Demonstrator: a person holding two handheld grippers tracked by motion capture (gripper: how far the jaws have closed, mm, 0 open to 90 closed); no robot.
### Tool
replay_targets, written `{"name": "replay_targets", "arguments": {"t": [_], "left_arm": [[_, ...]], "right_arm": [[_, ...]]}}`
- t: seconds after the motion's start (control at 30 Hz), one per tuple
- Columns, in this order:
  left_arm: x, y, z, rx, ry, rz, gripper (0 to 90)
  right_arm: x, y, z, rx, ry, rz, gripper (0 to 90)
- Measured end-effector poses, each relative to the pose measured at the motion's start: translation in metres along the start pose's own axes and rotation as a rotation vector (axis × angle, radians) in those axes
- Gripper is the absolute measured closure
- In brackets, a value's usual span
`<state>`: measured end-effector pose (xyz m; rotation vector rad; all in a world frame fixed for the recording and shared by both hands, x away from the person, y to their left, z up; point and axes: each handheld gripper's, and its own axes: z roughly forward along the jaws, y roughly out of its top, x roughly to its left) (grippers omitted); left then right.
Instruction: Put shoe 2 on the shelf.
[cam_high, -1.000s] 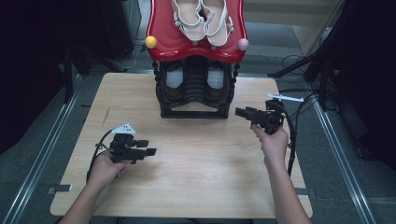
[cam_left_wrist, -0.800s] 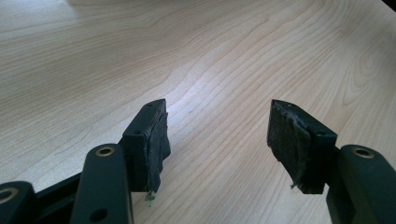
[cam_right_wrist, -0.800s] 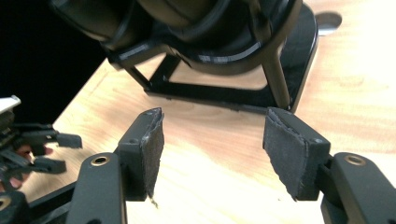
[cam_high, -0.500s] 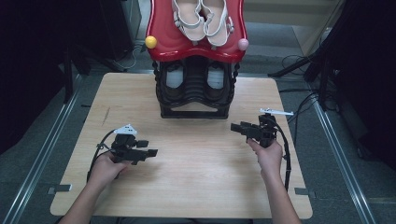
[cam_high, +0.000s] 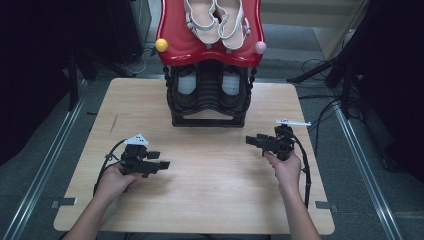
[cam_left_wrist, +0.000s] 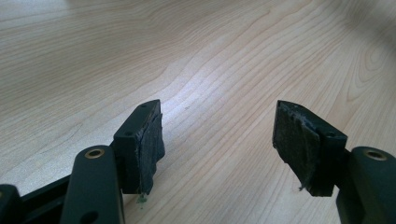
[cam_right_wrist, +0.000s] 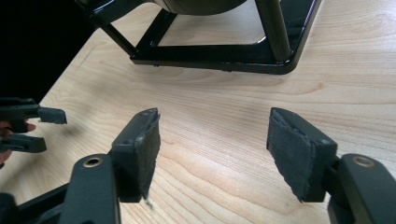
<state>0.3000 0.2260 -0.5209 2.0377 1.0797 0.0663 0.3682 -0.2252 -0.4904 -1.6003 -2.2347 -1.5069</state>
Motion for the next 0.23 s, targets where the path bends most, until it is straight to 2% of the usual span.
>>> {"name": "replay_targets", "arguments": {"t": [0.23], "left_arm": [[-0.0006,-0.0005,0.0046,0.015,0.000,0.003,32.4]], "right_arm": [[-0.0015,-0.0015,0.0026,0.006,-0.004,-0.007,32.7]]}}
